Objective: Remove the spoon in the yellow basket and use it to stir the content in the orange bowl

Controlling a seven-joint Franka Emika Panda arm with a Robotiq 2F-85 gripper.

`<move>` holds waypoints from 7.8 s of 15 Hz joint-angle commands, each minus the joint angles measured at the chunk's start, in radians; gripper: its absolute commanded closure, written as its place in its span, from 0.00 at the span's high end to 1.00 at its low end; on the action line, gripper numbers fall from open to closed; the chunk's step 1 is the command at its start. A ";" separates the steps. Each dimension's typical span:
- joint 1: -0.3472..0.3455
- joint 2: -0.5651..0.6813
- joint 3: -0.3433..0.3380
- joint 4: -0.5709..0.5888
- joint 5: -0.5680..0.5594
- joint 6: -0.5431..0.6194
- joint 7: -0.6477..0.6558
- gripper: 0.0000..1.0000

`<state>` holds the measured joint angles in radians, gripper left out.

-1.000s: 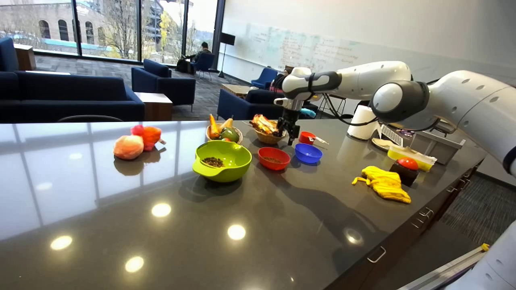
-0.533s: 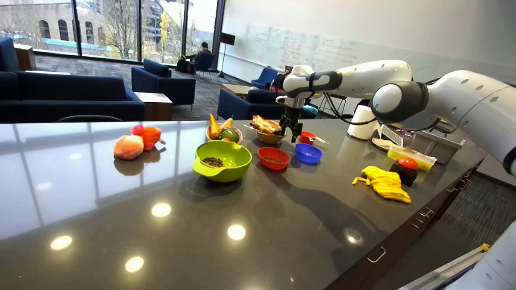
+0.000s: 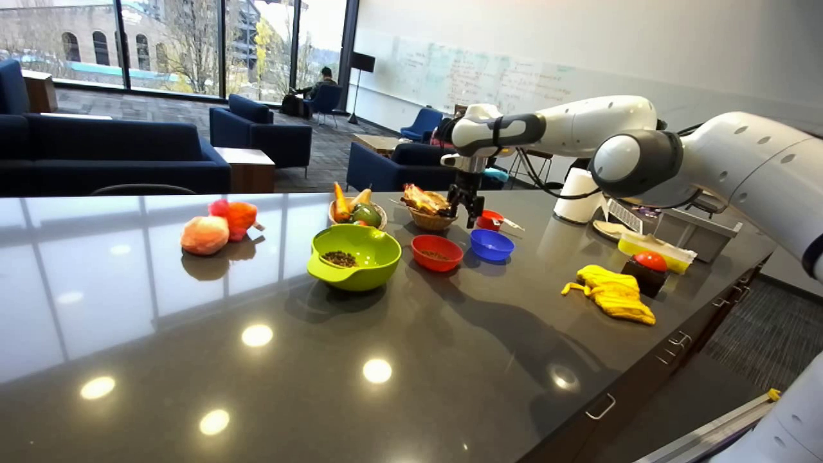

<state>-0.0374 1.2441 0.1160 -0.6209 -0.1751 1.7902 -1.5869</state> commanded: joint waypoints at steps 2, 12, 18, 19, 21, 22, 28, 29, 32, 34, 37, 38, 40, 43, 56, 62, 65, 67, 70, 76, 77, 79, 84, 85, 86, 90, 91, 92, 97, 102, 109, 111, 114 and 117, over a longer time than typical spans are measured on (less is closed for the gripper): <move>0.018 0.001 -0.002 0.007 -0.008 -0.027 -0.011 1.00; 0.026 -0.013 -0.023 -0.022 -0.013 -0.108 0.019 1.00; 0.038 -0.033 -0.049 -0.036 -0.020 -0.138 0.049 1.00; 0.040 -0.037 -0.054 -0.040 -0.021 -0.142 0.060 1.00; 0.044 -0.044 -0.063 -0.046 -0.022 -0.146 0.080 1.00; 0.046 -0.046 -0.068 -0.048 -0.022 -0.148 0.091 1.00; 0.052 -0.077 -0.098 -0.083 -0.019 -0.157 0.175 1.00; 0.051 -0.082 -0.102 -0.091 -0.017 -0.157 0.193 1.00; 0.049 -0.110 -0.117 -0.135 -0.015 -0.146 0.248 1.00; 0.047 -0.134 -0.125 -0.177 -0.013 -0.137 0.284 1.00; 0.050 -0.177 -0.129 -0.245 -0.011 -0.114 0.325 1.00; 0.053 -0.190 -0.130 -0.266 -0.012 -0.103 0.331 1.00; 0.060 -0.213 -0.124 -0.300 -0.009 -0.075 0.348 1.00; 0.070 -0.238 -0.123 -0.346 -0.012 -0.010 0.361 1.00; 0.123 -0.327 -0.063 -0.455 -0.024 0.138 0.338 1.00; 0.146 -0.319 -0.027 -0.462 -0.020 0.150 0.301 1.00; 0.150 -0.307 -0.015 -0.454 -0.020 0.150 0.260 1.00; 0.152 -0.304 -0.010 -0.448 -0.020 0.148 0.232 1.00; 0.155 -0.299 -0.006 -0.438 -0.020 0.148 0.191 1.00; 0.159 -0.270 -0.013 -0.401 -0.022 0.163 0.140 1.00; 0.160 -0.264 -0.015 -0.391 -0.023 0.172 0.138 1.00; 0.162 -0.254 -0.020 -0.377 -0.024 0.192 0.141 1.00; 0.159 -0.218 -0.032 -0.325 -0.025 0.202 0.136 1.00; 0.158 -0.208 -0.032 -0.311 -0.023 0.200 0.132 1.00; 0.157 -0.194 -0.034 -0.295 -0.022 0.200 0.131 1.00; 0.155 -0.134 -0.033 -0.216 -0.015 0.191 0.112 1.00; 0.156 -0.119 -0.033 -0.194 -0.015 0.189 0.104 1.00; 0.157 -0.103 -0.033 -0.170 -0.013 0.187 0.094 1.00; 0.156 -0.041 -0.035 -0.085 -0.012 0.182 0.053 1.00; 0.152 -0.006 -0.039 -0.033 -0.011 0.173 0.029 0.61; 0.155 0.012 -0.056 0.002 -0.015 0.172 0.027 0.06; 0.157 0.012 -0.060 0.007 -0.016 0.169 0.030 0.01; 0.161 0.008 -0.069 0.006 -0.021 0.170 0.038 0.01; 0.167 0.003 -0.083 0.006 -0.024 0.173 0.046 0.01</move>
<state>0.1182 1.2328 0.0550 -0.6580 -0.1777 1.9740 -1.5470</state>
